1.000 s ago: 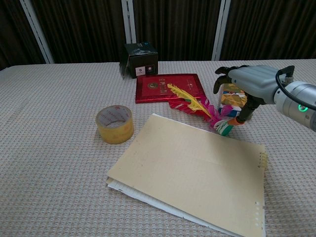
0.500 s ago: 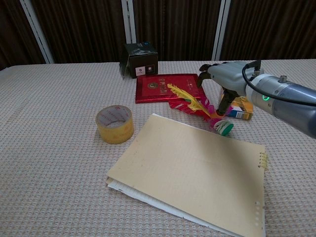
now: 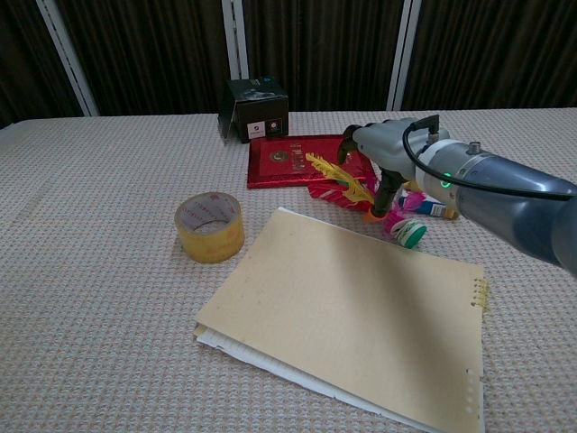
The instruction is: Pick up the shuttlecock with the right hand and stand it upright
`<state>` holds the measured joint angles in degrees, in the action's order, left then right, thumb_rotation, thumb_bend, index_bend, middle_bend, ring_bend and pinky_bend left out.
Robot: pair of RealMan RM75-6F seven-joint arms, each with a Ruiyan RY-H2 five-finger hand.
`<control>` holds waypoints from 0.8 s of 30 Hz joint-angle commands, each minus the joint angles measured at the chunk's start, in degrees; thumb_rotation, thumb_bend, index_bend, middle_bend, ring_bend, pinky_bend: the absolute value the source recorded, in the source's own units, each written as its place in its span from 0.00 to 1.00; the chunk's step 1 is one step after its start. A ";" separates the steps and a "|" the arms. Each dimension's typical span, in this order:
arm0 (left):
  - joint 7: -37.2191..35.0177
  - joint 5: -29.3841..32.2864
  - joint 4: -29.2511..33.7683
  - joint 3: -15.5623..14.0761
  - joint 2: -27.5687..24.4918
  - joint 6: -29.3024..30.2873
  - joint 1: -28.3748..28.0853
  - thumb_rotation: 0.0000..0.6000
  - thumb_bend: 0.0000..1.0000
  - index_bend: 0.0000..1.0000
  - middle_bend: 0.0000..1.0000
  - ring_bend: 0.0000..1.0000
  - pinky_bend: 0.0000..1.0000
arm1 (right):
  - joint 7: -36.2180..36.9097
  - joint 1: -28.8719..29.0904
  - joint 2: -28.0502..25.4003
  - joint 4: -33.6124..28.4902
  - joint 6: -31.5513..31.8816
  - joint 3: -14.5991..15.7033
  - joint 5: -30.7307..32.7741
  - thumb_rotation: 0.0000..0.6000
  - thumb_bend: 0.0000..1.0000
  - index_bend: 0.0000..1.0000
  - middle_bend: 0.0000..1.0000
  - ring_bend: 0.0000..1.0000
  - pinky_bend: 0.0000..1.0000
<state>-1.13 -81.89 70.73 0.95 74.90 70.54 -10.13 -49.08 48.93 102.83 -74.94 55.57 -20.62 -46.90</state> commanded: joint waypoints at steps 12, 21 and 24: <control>0.00 2.16 -1.71 0.54 0.95 -2.05 -0.77 1.00 0.04 0.00 0.00 0.00 0.00 | 2.73 5.55 3.87 11.23 -5.36 0.54 3.84 1.00 0.13 0.20 0.00 0.00 0.00; -0.74 2.30 -2.15 0.34 1.02 -2.69 -1.02 1.00 0.04 0.00 0.00 0.00 0.00 | 6.50 6.15 5.86 14.42 -4.91 1.44 1.80 1.00 0.13 0.51 0.00 0.00 0.00; -1.00 2.28 -2.31 0.18 1.02 -2.93 -1.06 1.00 0.04 0.00 0.00 0.00 0.00 | 8.14 5.89 6.40 15.30 -3.92 1.70 0.55 1.00 0.14 0.60 0.00 0.00 0.00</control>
<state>-2.08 -79.61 68.46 1.17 75.91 67.67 -11.18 -41.75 54.97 108.84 -60.22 51.02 -19.13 -45.63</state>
